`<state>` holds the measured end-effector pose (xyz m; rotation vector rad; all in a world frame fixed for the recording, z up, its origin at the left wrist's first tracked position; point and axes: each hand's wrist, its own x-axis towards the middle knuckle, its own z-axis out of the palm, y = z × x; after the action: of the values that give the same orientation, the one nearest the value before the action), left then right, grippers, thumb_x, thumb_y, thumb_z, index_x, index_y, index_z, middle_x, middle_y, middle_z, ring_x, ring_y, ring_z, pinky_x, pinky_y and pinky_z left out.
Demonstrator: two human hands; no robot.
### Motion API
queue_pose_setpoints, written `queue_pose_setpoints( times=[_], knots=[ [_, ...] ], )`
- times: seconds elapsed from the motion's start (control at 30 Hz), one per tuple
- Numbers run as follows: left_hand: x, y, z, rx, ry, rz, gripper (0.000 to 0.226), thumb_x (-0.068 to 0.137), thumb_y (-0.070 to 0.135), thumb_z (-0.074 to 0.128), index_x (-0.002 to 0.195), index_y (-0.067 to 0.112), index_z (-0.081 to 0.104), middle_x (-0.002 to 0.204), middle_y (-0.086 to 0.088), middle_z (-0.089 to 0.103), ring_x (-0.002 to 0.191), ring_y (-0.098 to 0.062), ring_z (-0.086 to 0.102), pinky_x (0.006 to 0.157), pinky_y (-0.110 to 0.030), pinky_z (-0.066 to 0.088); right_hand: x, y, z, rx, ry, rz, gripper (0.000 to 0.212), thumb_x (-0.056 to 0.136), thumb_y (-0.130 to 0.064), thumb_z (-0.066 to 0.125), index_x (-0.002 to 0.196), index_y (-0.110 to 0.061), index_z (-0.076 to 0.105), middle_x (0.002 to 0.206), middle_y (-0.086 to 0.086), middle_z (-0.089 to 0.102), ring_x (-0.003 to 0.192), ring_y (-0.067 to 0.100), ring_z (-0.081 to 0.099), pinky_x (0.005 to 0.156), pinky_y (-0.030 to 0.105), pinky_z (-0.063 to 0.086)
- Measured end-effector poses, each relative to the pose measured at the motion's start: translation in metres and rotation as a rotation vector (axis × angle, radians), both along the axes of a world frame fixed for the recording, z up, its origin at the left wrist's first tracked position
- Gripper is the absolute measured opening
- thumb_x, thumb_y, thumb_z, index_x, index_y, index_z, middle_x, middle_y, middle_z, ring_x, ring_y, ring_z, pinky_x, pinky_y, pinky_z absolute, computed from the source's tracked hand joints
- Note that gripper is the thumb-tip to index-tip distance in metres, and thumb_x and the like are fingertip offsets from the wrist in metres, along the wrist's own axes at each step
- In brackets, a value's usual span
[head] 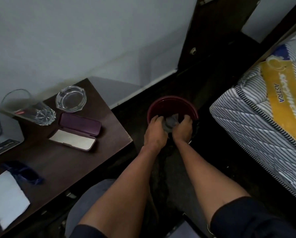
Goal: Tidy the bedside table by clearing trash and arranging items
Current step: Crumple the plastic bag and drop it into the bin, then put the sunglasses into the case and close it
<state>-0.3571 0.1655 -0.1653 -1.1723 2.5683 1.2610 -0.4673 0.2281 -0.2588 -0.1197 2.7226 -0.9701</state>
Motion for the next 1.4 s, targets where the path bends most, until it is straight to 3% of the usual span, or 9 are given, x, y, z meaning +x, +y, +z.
queue_pose_setpoints(
  times=[0.1, 0.23, 0.4, 0.47, 0.53, 0.57, 0.77, 1.1, 1.4],
  knots=[
    [-0.004, 0.0, 0.003, 0.001, 0.02, 0.015, 0.061, 0.098, -0.002, 0.057, 0.157, 0.012, 0.045, 0.169, -0.007, 0.037, 0.153, -0.025, 0.039, 0.123, -0.036, 0.034, 0.008, 0.004, -0.004, 0.04, 0.016, 0.13, 0.031, 0.097, -0.01, 0.062, 0.128, -0.007, 0.059, 0.128, 0.019, 0.063, 0.115, 0.04, 0.064, 0.092, 0.051, 0.057],
    [0.002, 0.0, 0.013, -0.044, 0.011, -0.042, 0.065, 0.097, 0.002, 0.062, 0.158, 0.014, 0.044, 0.165, -0.006, 0.042, 0.149, -0.026, 0.045, 0.12, -0.039, 0.04, 0.019, 0.003, 0.007, 0.059, 0.008, 0.175, 0.033, 0.099, -0.024, 0.064, 0.127, -0.007, 0.062, 0.125, 0.016, 0.065, 0.113, 0.037, 0.066, 0.09, 0.047, 0.058],
    [0.013, -0.001, 0.051, -0.158, -0.022, -0.092, 0.046, 0.098, 0.007, 0.064, 0.143, 0.014, 0.059, 0.147, -0.007, 0.058, 0.131, -0.027, 0.06, 0.104, -0.04, 0.051, 0.031, -0.006, 0.053, 0.018, 0.01, 0.203, 0.032, 0.102, -0.018, 0.056, 0.132, -0.008, 0.059, 0.134, 0.017, 0.061, 0.121, 0.038, 0.061, 0.097, 0.055, 0.054],
    [0.018, 0.001, 0.075, -0.22, 0.006, -0.071, 0.032, 0.1, 0.01, 0.061, 0.131, 0.017, 0.068, 0.13, -0.005, 0.068, 0.116, -0.024, 0.067, 0.086, -0.034, 0.056, 0.036, -0.012, 0.079, -0.017, 0.012, 0.23, 0.034, 0.103, -0.014, 0.055, 0.136, -0.007, 0.058, 0.139, 0.019, 0.06, 0.126, 0.041, 0.058, 0.101, 0.059, 0.05],
    [0.024, 0.001, 0.098, -0.284, 0.034, -0.013, 0.019, 0.102, 0.015, 0.059, 0.108, 0.017, 0.077, 0.1, 0.0, 0.072, 0.095, -0.023, 0.071, 0.064, -0.029, 0.047, 0.039, -0.02, 0.105, -0.061, 0.007, 0.26, 0.033, 0.103, -0.012, 0.053, 0.135, -0.003, 0.057, 0.139, 0.022, 0.06, 0.126, 0.043, 0.058, 0.104, 0.056, 0.049],
    [0.03, 0.001, 0.11, -0.308, 0.045, 0.024, 0.02, 0.102, 0.017, 0.058, 0.103, 0.017, 0.079, 0.095, -0.001, 0.073, 0.092, -0.025, 0.072, 0.062, -0.031, 0.045, 0.043, -0.024, 0.118, -0.071, 0.012, 0.278, 0.032, 0.103, -0.012, 0.053, 0.134, -0.002, 0.057, 0.138, 0.023, 0.06, 0.126, 0.043, 0.059, 0.103, 0.053, 0.049],
    [0.081, -0.017, 0.174, -0.404, 0.087, 0.211, 0.025, 0.096, 0.025, 0.061, 0.109, 0.019, 0.082, 0.115, -0.01, 0.079, 0.111, -0.037, 0.071, 0.086, -0.039, 0.057, 0.092, -0.051, 0.196, -0.125, 0.075, 0.399, 0.03, 0.1, -0.013, 0.061, 0.128, -0.001, 0.06, 0.136, 0.024, 0.062, 0.124, 0.043, 0.061, 0.095, 0.046, 0.048],
    [0.233, -0.067, 0.227, -0.503, 0.062, 0.458, 0.024, 0.092, 0.027, 0.063, 0.104, 0.026, 0.084, 0.109, -0.002, 0.082, 0.106, -0.03, 0.075, 0.082, -0.034, 0.056, 0.242, -0.117, 0.265, -0.165, 0.133, 0.72, 0.025, 0.1, -0.031, 0.06, 0.11, -0.01, 0.066, 0.121, 0.018, 0.071, 0.114, 0.04, 0.066, 0.087, 0.042, 0.051],
    [0.364, -0.104, 0.19, -0.432, 0.021, 0.712, 0.028, 0.095, 0.022, 0.059, 0.106, 0.033, 0.082, 0.111, 0.005, 0.082, 0.108, -0.026, 0.074, 0.086, -0.033, 0.057, 0.352, -0.158, 0.249, -0.063, 0.152, 1.086, 0.017, 0.098, -0.031, 0.064, 0.107, -0.018, 0.073, 0.115, 0.016, 0.076, 0.111, 0.04, 0.07, 0.082, 0.039, 0.052]
  ],
)
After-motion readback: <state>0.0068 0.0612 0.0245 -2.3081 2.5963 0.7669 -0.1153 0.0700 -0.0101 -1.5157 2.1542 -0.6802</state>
